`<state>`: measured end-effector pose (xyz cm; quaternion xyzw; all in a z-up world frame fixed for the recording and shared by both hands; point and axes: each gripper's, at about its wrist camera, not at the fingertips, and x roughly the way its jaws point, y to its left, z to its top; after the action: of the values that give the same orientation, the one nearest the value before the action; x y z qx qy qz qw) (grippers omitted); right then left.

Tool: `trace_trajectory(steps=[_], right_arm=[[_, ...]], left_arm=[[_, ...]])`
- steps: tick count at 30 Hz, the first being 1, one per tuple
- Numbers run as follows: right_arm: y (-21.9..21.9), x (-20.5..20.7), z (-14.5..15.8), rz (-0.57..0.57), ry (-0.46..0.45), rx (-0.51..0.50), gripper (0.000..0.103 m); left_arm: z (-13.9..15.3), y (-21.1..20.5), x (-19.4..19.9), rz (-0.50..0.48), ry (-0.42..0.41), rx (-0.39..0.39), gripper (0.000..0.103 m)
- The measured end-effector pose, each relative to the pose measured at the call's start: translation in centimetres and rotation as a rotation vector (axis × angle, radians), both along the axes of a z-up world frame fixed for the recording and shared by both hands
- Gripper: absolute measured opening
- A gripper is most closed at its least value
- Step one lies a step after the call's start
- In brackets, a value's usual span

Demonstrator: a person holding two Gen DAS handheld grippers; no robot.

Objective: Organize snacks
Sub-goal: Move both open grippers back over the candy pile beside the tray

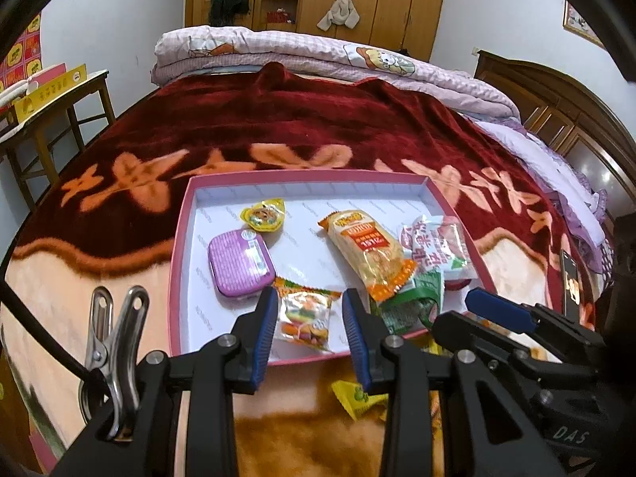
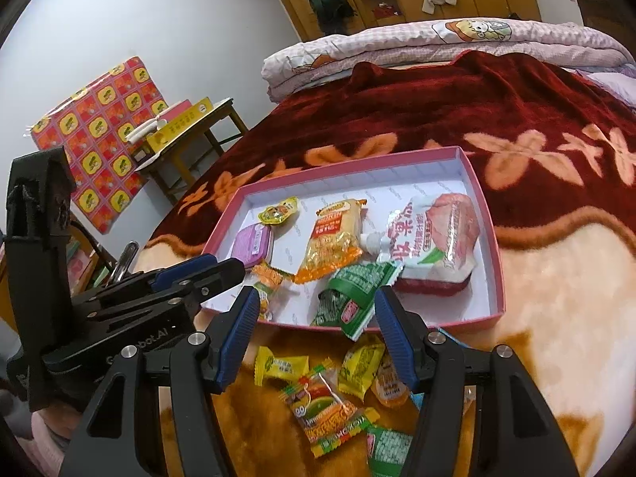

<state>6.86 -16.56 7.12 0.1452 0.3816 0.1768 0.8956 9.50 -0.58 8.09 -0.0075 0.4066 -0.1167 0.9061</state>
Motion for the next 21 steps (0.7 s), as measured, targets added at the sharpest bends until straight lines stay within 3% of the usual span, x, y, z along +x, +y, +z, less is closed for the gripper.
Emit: trace_trajectory(steps=[21], right_arm=[[-1.3,-2.8,-1.5,-0.005,0.027,0.016,0.062]], left_arm=[[-0.9,0.2,-3.7,0.000,0.031,-0.015,0.035]])
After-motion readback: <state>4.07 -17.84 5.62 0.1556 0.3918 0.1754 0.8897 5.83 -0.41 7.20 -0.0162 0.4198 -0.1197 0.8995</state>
